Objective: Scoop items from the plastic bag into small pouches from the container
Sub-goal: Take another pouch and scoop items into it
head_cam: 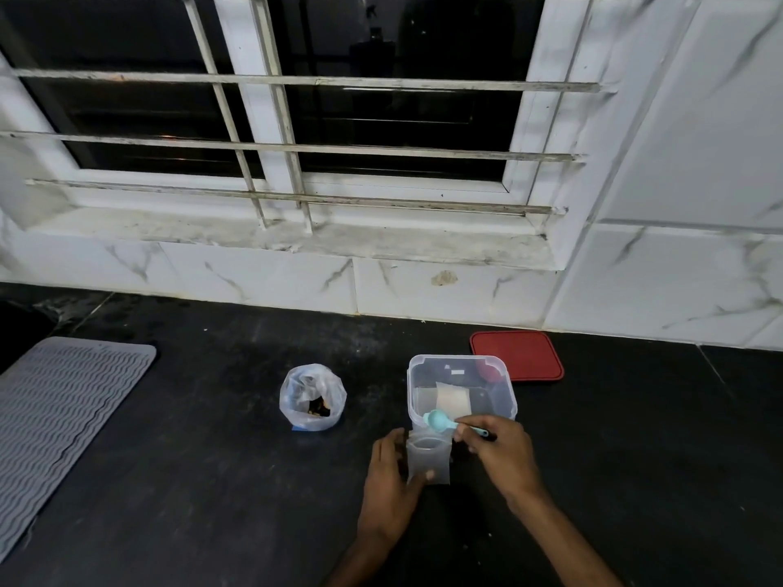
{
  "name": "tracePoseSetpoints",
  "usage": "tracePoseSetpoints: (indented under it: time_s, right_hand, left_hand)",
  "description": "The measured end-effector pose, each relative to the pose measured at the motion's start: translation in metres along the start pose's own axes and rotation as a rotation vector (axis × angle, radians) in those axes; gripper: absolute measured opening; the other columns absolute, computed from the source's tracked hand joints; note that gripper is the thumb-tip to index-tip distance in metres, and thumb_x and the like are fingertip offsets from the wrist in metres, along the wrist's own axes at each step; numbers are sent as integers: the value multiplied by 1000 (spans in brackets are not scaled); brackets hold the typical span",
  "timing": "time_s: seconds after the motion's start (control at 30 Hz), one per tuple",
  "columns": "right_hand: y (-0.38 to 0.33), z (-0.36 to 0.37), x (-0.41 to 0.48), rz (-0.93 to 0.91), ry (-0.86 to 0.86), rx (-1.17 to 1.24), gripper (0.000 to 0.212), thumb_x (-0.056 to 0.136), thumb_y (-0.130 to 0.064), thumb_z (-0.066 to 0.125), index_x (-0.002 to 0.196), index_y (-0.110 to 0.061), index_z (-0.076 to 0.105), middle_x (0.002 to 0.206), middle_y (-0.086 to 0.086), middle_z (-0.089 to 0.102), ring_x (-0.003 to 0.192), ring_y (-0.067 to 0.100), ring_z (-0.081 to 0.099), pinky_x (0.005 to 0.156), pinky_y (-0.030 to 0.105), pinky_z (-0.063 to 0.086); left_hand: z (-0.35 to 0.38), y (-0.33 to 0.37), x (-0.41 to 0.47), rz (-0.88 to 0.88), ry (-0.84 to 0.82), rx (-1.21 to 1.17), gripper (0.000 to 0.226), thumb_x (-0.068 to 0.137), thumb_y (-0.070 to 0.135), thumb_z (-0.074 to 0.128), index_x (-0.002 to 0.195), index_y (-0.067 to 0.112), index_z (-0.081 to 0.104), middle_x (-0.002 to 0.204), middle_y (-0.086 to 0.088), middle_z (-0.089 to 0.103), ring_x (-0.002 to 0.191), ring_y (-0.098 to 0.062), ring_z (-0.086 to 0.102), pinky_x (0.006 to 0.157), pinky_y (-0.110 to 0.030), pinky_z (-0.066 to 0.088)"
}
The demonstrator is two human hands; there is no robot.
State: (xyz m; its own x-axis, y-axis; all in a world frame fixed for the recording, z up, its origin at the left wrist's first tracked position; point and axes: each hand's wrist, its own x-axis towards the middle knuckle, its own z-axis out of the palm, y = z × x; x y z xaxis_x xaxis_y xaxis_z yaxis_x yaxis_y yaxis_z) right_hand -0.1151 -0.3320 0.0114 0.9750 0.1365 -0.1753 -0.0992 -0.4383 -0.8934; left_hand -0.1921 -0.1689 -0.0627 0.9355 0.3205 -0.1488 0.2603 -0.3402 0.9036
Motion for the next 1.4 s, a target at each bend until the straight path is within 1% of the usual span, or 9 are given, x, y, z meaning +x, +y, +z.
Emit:
tracePoseSetpoints:
  time_s: [0.13, 0.23, 0.33, 0.53, 0.73, 0.87, 1.2, 1.3, 1.4]
  right_hand:
    - [-30, 18, -7, -36, -145, 76, 8, 90, -16, 68, 93, -22, 72, 82, -9, 75, 84, 2, 70, 77, 20, 53]
    - [-53, 58, -6, -124, -229, 5, 9, 90, -16, 67, 95, -23, 71, 81, -9, 75, 81, 2, 70, 77, 21, 54]
    - [-69, 111, 2, -231, -224, -154, 8, 89, -22, 67, 96, -26, 71, 81, -12, 74, 80, -2, 68, 78, 23, 55]
    - [-93, 183, 22, -375, -228, -726, 23, 98, -31, 51, 116, -24, 63, 108, 0, 71, 98, 17, 68, 82, 28, 51]
    - [-88, 211, 62, -288, -366, -975, 33, 101, -30, 43, 131, -19, 50, 123, 7, 64, 109, 24, 63, 86, 32, 50]
    - [-91, 211, 80, -302, -371, -1099, 33, 98, -18, 48, 130, -14, 49, 121, 9, 64, 109, 26, 63, 87, 36, 50]
    - [-69, 210, 82, -61, -170, -686, 18, 94, -24, 53, 94, -21, 71, 89, -4, 72, 82, 11, 67, 68, 23, 47]
    - [-68, 211, 86, 60, -211, -548, 26, 87, -18, 55, 64, -23, 66, 66, -3, 66, 63, 13, 63, 61, 32, 52]
    - [-64, 210, 88, 152, -221, -453, 35, 80, -12, 57, 46, -22, 56, 53, -5, 59, 49, 9, 53, 51, 26, 43]
  left_hand:
    - [-35, -3, -2, 11, 169, 13, 62, 83, 53, 68, 136, 36, 41, 132, 23, 46, 119, 0, 50, 99, -27, 49]
    - [-72, -10, 3, -9, 486, 18, 41, 89, 40, 65, 125, 29, 48, 122, 12, 54, 113, -7, 55, 92, -27, 47]
    - [-112, -24, 21, -90, 678, 13, 41, 88, 32, 67, 123, 21, 50, 120, -1, 54, 113, -19, 55, 94, -38, 49]
    - [-141, -45, 63, -212, 521, 31, 75, 81, 56, 67, 135, 10, 44, 133, -11, 52, 124, -28, 50, 103, -45, 46]
    - [-151, -53, 99, -209, 301, 64, 62, 79, 44, 72, 130, 16, 49, 127, 4, 52, 116, -14, 52, 97, -35, 48]
    - [-154, -64, 113, -214, 221, 167, 36, 85, 32, 69, 115, 15, 58, 116, -4, 58, 104, -18, 57, 88, -33, 49]
    - [-141, -63, 129, -302, 147, 36, 29, 93, 33, 59, 114, 13, 57, 106, -3, 65, 95, -20, 63, 79, -31, 50]
    - [-138, -62, 131, -321, 154, -44, 21, 92, 27, 61, 106, 10, 60, 98, -4, 67, 92, -21, 64, 80, -36, 53]
    - [-137, -59, 130, -341, 147, -121, 8, 92, 14, 60, 98, 9, 59, 91, -3, 66, 89, -22, 64, 76, -33, 51]
